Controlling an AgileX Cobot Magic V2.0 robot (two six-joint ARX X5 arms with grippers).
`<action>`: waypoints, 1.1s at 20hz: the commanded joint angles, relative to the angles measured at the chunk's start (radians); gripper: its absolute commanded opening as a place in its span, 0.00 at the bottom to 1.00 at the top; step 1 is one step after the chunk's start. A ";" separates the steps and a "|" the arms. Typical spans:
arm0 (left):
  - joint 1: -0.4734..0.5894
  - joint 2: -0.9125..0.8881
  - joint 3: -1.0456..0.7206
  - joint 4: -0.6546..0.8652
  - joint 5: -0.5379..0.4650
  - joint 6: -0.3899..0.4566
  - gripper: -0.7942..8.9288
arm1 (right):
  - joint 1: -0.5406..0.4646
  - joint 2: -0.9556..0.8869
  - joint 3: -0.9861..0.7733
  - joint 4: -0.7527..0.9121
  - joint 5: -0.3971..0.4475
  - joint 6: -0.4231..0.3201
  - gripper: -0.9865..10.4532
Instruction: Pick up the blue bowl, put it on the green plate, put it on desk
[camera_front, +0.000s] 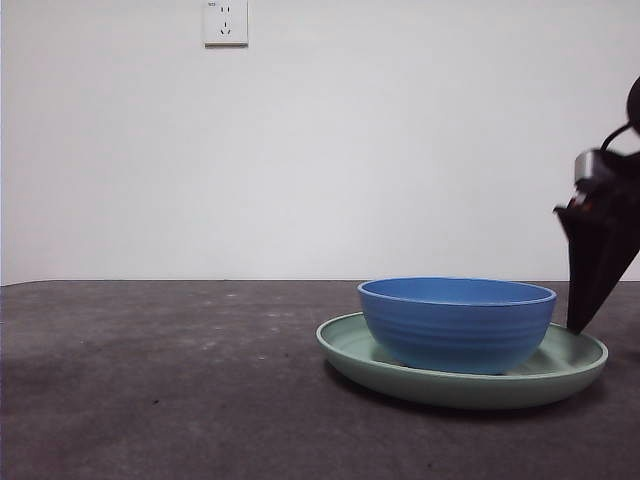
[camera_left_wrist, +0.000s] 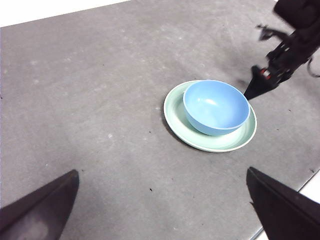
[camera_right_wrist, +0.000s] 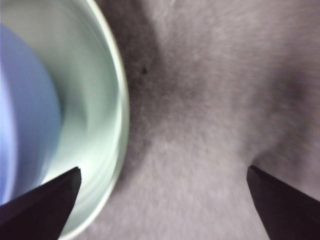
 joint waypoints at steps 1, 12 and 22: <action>-0.005 0.001 0.011 0.008 -0.002 -0.002 0.72 | 0.017 0.045 0.016 0.033 -0.008 -0.015 0.55; -0.005 0.001 0.011 0.008 -0.002 -0.002 0.72 | 0.102 0.061 0.016 0.120 -0.011 -0.015 0.24; -0.005 0.001 0.011 0.009 -0.002 -0.002 0.72 | 0.116 0.061 0.017 0.122 -0.011 0.027 0.10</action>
